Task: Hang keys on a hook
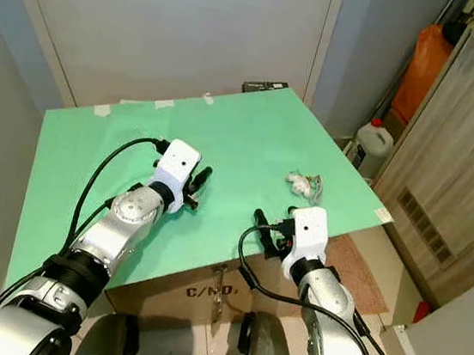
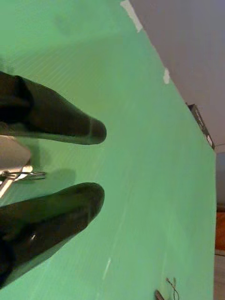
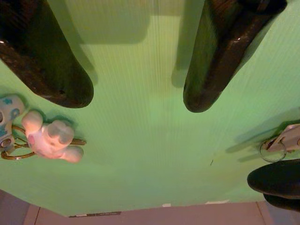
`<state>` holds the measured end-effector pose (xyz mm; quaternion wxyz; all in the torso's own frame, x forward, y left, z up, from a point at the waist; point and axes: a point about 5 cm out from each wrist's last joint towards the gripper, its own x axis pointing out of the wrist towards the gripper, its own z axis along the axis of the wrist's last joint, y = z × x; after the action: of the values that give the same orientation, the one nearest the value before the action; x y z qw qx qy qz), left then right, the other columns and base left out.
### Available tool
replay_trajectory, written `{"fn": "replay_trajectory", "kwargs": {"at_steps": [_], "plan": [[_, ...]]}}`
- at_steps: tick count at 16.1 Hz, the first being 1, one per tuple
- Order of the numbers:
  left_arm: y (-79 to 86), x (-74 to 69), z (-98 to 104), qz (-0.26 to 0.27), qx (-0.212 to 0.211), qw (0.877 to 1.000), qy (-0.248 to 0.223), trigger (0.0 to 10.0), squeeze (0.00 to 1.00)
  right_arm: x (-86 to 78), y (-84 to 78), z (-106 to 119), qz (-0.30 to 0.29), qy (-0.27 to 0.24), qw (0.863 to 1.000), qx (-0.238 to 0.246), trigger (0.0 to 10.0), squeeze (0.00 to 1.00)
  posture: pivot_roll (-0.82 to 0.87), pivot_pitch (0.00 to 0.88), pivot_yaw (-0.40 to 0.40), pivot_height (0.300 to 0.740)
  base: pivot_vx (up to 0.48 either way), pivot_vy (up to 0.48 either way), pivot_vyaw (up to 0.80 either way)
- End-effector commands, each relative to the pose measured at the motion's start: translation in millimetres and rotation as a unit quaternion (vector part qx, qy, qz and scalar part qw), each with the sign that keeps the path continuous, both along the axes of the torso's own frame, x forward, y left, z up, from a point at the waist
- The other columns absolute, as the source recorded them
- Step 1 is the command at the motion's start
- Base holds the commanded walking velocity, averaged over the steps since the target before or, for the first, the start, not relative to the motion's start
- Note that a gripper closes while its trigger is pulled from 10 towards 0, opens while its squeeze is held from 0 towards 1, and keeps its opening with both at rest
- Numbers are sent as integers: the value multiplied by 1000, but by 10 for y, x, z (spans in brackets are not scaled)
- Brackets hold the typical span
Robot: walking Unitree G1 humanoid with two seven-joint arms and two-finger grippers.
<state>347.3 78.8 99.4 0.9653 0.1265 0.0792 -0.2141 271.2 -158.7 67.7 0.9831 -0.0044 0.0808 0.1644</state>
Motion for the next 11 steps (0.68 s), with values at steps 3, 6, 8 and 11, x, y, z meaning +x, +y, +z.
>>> {"fn": "replay_trajectory", "kwargs": {"at_steps": [3, 6, 8, 11], "plan": [[36, 26, 2, 12, 6, 1000, 2, 10000, 1000, -12, -20, 29, 0, -6, 1000, -2, 10000, 0, -101, 0, 39, 596, 0, 0, 0], [17, 29, -5, 12, 4, 1000, 6, 10000, 0, -19, -13, 25, 0, -5, 1000, -1, 10000, 0, -100, 0, 41, 596, 0, 0, 0], [16, 26, -24, 16, -9, 1000, 18, 10000, 0, -19, -13, 25, 0, -4, 1000, -1, 10000, 0, -100, 0, 41, 596, 0, 0, 0], [-8, 22, -56, 18, -32, 998, 44, 10000, 0, -26, -23, 23, -1, -4, 1000, -2, 10000, 0, -104, 0, 41, 596, 0, 0, 0]]}}
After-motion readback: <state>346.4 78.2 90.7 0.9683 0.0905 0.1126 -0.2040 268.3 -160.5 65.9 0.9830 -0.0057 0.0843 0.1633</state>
